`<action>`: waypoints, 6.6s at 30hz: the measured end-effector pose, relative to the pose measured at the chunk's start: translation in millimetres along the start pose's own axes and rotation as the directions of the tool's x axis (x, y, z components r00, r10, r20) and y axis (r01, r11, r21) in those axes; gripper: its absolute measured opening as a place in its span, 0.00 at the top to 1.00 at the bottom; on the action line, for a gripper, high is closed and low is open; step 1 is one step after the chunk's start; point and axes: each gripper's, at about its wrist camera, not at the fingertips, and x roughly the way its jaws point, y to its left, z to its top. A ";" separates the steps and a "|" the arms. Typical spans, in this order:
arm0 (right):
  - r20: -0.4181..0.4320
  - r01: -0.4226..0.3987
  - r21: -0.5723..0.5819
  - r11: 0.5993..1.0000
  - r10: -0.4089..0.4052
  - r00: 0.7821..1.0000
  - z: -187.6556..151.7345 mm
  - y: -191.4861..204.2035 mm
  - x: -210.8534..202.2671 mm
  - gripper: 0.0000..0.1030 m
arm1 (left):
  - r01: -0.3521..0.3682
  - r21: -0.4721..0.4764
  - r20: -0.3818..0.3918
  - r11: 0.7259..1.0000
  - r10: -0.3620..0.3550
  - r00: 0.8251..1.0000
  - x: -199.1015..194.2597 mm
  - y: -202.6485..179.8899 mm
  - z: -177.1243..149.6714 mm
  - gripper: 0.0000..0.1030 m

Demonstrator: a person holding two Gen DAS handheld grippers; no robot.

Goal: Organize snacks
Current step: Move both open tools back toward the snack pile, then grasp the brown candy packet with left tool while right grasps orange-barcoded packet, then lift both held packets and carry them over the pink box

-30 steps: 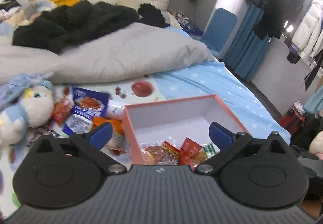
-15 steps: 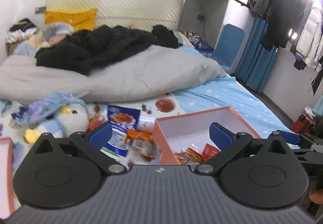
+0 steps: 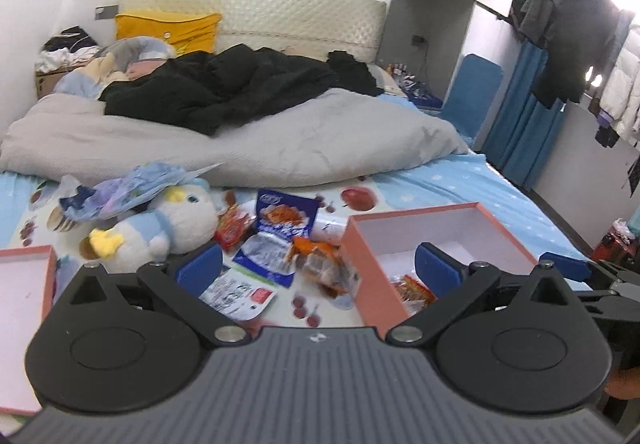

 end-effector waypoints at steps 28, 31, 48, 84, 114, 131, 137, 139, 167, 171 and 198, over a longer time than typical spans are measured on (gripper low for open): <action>-0.062 -0.020 -0.091 0.996 0.015 0.998 -59.9 66.2 7.6 0.00 | -0.073 -0.116 -0.110 0.991 0.060 0.992 9.2 67.6 -85.9 0.00; -0.070 -0.015 -0.094 0.995 0.008 0.998 -59.2 67.4 12.0 0.00 | -0.075 -0.135 -0.121 0.988 0.058 0.991 16.5 74.2 -88.4 0.00; -0.137 -0.016 -0.224 0.975 -0.015 0.990 -47.7 87.1 96.0 0.14 | -0.096 -0.313 -0.220 0.945 0.026 0.975 103.6 132.3 -97.1 0.00; -0.192 0.131 -0.556 0.821 -0.281 0.940 -71.4 103.0 307.4 0.38 | -0.137 -0.366 -0.292 0.921 0.026 0.956 297.5 177.2 -93.3 0.19; -0.166 0.192 -0.556 0.809 -0.334 0.928 -68.3 94.5 301.6 0.73 | -0.284 -0.135 -0.342 0.949 0.224 0.913 312.5 154.3 -88.6 0.55; -0.193 0.142 -0.459 0.877 -0.255 0.948 -63.9 95.6 229.4 0.74 | -0.262 -0.163 -0.340 0.951 0.195 0.920 231.1 143.1 -104.4 0.57; -0.228 0.097 -0.407 0.908 -0.204 0.952 -67.1 93.3 198.6 0.74 | -0.256 -0.140 -0.319 0.957 0.201 0.926 197.2 127.6 -105.6 0.57; -0.236 0.093 -0.378 0.921 -0.193 0.952 -68.8 90.6 186.9 0.74 | -0.250 -0.136 -0.316 0.959 0.197 0.928 186.8 122.1 -107.1 0.57; -0.307 -0.023 -0.020 1.000 0.016 0.952 -87.9 44.8 82.2 0.74 | -0.149 -0.123 -0.277 0.981 0.110 0.955 90.5 59.0 -116.2 0.57; -0.278 -0.028 0.002 1.000 0.028 0.960 -74.5 38.0 74.2 0.74 | -0.130 -0.122 -0.257 0.984 0.095 0.962 84.7 53.8 -101.2 0.57; -0.059 -0.011 0.010 1.000 0.012 0.998 29.5 -10.1 35.5 0.74 | -0.009 -0.055 -0.075 0.998 0.005 0.997 75.7 -10.8 16.4 0.57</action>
